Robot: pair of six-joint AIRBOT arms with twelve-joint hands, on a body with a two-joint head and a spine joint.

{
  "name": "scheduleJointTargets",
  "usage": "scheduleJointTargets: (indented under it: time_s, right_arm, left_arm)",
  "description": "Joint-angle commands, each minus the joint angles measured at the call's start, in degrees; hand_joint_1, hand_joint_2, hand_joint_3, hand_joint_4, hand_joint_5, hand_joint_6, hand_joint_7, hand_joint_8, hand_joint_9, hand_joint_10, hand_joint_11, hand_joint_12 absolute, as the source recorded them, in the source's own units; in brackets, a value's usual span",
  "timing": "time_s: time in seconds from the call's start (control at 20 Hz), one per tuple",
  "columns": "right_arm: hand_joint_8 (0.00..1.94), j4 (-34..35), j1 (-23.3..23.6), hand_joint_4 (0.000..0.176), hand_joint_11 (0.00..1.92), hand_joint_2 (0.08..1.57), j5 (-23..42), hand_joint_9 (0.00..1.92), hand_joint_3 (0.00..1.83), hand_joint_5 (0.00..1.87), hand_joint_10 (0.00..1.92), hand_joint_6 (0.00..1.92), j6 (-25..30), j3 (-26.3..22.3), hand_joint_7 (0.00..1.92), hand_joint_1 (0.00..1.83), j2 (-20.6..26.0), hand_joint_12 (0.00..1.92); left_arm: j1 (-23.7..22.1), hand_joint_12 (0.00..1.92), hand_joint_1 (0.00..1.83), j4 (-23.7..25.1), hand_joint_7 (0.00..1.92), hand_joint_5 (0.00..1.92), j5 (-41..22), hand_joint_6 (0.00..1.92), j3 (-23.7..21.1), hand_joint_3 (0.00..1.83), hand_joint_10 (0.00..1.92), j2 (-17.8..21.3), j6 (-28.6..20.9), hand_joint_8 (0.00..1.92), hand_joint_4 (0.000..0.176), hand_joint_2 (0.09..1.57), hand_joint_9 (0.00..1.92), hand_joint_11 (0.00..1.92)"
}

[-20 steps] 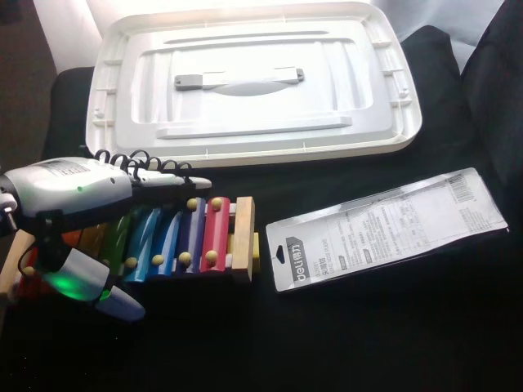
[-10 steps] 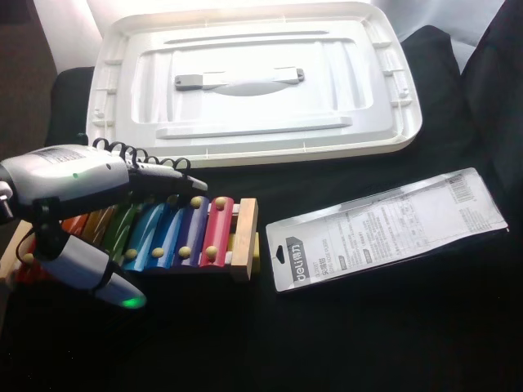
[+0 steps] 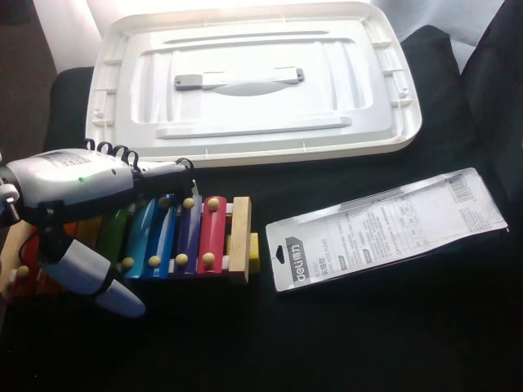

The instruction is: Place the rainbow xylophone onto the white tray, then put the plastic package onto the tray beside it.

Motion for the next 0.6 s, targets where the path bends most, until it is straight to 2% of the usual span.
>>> scheduleJointTargets:
  time_s: [0.0,0.05,0.1,0.2,0.25,0.3,0.35,0.4,0.45,0.5,0.55]
  right_arm:
    - [0.00,3.32,0.93,0.108,0.00,0.78,6.22,0.16,0.00,0.10,0.00,0.01,0.51,0.09,0.20,0.71,-0.10,0.20]
    - [0.00,3.32,0.93,0.109,0.00,0.77,6.22,0.15,0.00,0.10,0.00,0.01,0.51,0.09,0.19,0.71,-0.10,0.20]
    - [0.00,3.32,0.93,0.103,0.00,0.78,6.22,0.15,0.00,0.10,0.00,0.00,0.51,0.09,0.19,0.70,-0.10,0.20]
    - [0.00,3.32,0.93,0.116,0.00,0.78,6.22,0.15,0.00,0.11,0.00,0.01,0.51,0.10,0.20,0.71,-0.10,0.20]
    - [0.00,3.32,0.93,0.103,0.00,0.79,6.22,0.14,0.00,0.09,0.00,0.00,0.51,0.11,0.19,0.72,-0.10,0.14]
    - [0.00,3.32,0.93,0.097,0.00,0.80,6.22,0.14,0.00,0.08,0.00,0.01,0.50,0.11,0.19,0.72,-0.10,0.13]
    - [0.01,3.32,0.93,0.100,0.02,0.80,6.22,0.14,0.00,0.09,0.00,0.00,0.50,0.11,0.20,0.70,-0.16,0.14]
    - [0.01,3.32,0.93,0.097,0.02,0.81,6.22,0.14,0.00,0.08,0.00,0.00,0.50,0.12,0.20,0.70,-0.19,0.14]
    - [0.01,3.32,0.93,0.097,0.04,0.80,6.22,0.14,0.00,0.08,0.01,0.00,0.50,0.17,0.20,0.69,-0.26,0.15]
    - [0.00,3.33,0.93,0.099,0.04,0.80,6.22,0.14,0.00,0.08,0.00,0.00,0.50,0.19,0.20,0.69,-0.29,0.15]
    - [0.01,3.34,0.93,0.098,0.02,0.80,6.22,0.14,0.00,0.09,0.00,0.00,0.50,0.19,0.20,0.71,-0.29,0.15]
  left_arm:
    - [-1.04,1.92,1.23,-1.65,0.21,0.12,-5.48,1.92,0.13,0.00,1.92,-0.19,0.01,1.92,0.102,1.12,0.36,0.37]
    - [-1.27,1.92,1.25,-1.65,0.21,0.11,-5.61,1.92,0.13,0.00,1.92,-0.11,0.01,1.92,0.093,1.11,0.37,0.38]
    - [-1.45,1.92,1.27,-1.65,0.20,0.10,-5.98,1.92,0.12,0.00,1.92,0.00,0.01,1.92,0.077,1.11,0.37,0.38]
    - [-1.98,1.92,1.27,-1.67,0.14,0.02,-6.78,1.92,-0.03,0.00,1.92,0.48,-0.01,1.92,0.100,1.11,0.29,0.33]
    - [-2.34,1.92,1.24,-1.68,0.14,0.03,-7.40,1.92,-0.25,0.00,1.92,0.88,-0.01,1.92,0.099,1.11,0.28,0.33]
    - [-2.70,1.92,1.22,-1.68,0.13,0.02,-8.01,1.92,-0.49,0.00,1.92,1.38,-0.01,1.92,0.089,1.11,0.28,0.34]
    - [-3.06,1.92,1.22,-1.69,0.13,0.02,-9.17,1.92,-0.69,0.00,1.92,2.06,-0.46,1.92,0.047,1.10,0.29,0.37]
    - [-3.19,1.92,1.22,-1.68,0.13,0.02,-9.65,1.92,-0.73,0.00,1.92,2.48,-0.84,1.92,0.053,1.09,0.31,0.40]
    - [-3.74,1.92,1.19,-1.29,0.20,0.03,-10.57,1.92,-0.67,0.00,1.92,3.20,-1.94,1.92,0.061,1.11,0.42,0.52]
    - [-4.47,1.92,1.20,-0.65,0.28,0.08,-11.00,1.92,-0.60,0.00,1.92,3.68,-2.62,1.92,0.045,1.11,0.51,0.61]
    - [-5.46,1.92,1.21,-0.12,0.35,0.12,-11.06,1.92,-0.60,0.00,1.92,4.18,-2.79,1.92,0.000,1.10,0.59,0.69]
